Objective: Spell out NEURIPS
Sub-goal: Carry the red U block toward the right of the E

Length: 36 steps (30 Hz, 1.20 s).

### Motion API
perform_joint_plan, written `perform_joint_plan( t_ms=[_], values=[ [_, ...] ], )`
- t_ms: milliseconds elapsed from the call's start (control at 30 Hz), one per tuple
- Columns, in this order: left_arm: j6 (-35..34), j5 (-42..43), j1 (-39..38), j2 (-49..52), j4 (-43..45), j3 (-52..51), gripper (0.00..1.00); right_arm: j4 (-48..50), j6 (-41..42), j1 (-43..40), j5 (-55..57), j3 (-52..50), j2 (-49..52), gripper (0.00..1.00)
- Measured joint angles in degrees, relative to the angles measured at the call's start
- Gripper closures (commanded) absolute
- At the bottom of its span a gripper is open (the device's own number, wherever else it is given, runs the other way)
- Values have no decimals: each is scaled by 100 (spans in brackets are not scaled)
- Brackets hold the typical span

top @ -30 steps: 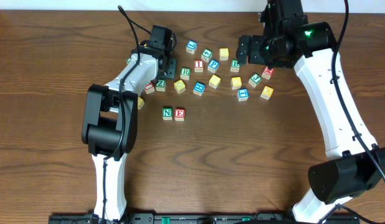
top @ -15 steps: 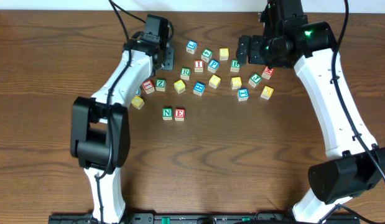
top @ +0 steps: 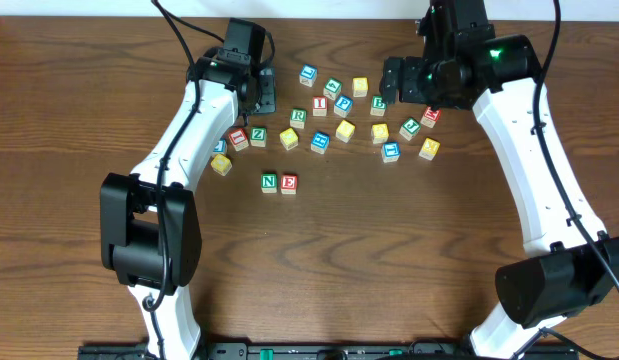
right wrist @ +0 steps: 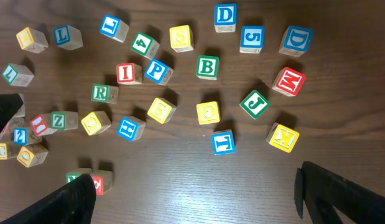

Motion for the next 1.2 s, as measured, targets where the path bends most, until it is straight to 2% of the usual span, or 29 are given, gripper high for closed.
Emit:
perform_joint_plan(
  t_ms=[167,533,767,1200],
  values=[
    [-20,4,0,-205,-186,0,74,2,0,0,0,0,0,1],
    [-271,68,-35,-1659,-1279,0,77,2,0,0,0,0,0,1],
    [-444,79,-431,-1690,-1882,-13,77,2,0,0,0,0,0,1],
    [-778,90,-1139,-1690,-1843,-708,77,2,0,0,0,0,0,1]
  ],
)
